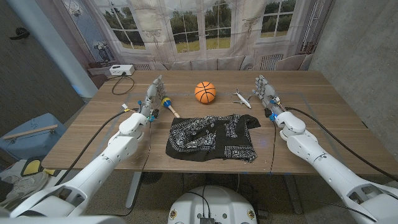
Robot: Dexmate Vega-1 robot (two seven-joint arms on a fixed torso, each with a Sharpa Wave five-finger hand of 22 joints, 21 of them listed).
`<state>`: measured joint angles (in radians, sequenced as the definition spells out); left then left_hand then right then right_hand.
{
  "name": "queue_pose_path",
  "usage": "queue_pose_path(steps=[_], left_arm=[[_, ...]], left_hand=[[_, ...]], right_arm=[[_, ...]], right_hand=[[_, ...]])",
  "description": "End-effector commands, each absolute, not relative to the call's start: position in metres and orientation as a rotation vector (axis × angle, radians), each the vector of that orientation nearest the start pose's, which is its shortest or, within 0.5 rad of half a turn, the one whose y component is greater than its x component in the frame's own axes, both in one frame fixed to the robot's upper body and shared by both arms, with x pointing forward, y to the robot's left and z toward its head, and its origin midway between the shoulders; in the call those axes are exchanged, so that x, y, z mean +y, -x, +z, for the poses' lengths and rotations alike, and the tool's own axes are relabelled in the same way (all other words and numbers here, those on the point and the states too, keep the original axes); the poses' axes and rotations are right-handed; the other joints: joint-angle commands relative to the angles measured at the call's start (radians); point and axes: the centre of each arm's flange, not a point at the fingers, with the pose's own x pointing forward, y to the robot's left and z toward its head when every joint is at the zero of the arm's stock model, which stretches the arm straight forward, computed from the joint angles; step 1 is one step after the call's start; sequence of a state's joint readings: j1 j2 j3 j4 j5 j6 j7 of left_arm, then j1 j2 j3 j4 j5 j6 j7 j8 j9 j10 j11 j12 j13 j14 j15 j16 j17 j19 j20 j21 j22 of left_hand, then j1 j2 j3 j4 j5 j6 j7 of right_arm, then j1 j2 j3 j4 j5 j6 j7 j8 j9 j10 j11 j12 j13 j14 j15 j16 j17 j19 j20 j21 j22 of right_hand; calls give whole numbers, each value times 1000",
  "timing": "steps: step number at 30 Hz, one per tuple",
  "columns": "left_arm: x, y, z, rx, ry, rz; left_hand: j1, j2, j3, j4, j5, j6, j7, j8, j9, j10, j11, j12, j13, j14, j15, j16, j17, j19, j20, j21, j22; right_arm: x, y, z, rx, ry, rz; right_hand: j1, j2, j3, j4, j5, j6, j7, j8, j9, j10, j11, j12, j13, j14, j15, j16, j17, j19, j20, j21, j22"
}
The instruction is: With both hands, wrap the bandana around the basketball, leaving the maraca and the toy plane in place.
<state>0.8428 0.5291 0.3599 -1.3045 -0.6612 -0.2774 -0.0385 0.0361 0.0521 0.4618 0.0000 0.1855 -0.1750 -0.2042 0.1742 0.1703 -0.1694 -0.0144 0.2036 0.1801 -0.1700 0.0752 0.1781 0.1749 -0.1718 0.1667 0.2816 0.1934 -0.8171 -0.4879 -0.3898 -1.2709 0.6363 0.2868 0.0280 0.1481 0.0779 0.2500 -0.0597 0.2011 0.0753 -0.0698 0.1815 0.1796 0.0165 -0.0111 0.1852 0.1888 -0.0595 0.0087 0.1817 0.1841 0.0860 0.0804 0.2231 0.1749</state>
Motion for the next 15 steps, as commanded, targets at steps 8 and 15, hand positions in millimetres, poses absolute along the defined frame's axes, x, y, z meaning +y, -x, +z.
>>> queue_pose_path(steps=[8,15], left_arm=[[300,-648,-20,-583,24,-185],[290,-648,-15,-570,10,-187]], left_hand=[[-4,9,5,2,5,-119,-8,7,4,-130,3,4,2,-155,2,6,5,-121,6,5,6],[-4,8,3,4,5,-112,-5,10,4,-119,9,7,3,-146,1,10,5,-108,10,9,6]], right_arm=[[-266,-682,-32,-566,20,234],[-279,-673,-37,-576,134,149]], right_hand=[[8,4,9,-4,6,-1,-3,5,2,6,22,5,1,-11,7,7,2,11,-3,0,3],[28,9,18,-18,5,19,7,13,3,33,48,16,2,12,39,16,0,24,7,-1,3]])
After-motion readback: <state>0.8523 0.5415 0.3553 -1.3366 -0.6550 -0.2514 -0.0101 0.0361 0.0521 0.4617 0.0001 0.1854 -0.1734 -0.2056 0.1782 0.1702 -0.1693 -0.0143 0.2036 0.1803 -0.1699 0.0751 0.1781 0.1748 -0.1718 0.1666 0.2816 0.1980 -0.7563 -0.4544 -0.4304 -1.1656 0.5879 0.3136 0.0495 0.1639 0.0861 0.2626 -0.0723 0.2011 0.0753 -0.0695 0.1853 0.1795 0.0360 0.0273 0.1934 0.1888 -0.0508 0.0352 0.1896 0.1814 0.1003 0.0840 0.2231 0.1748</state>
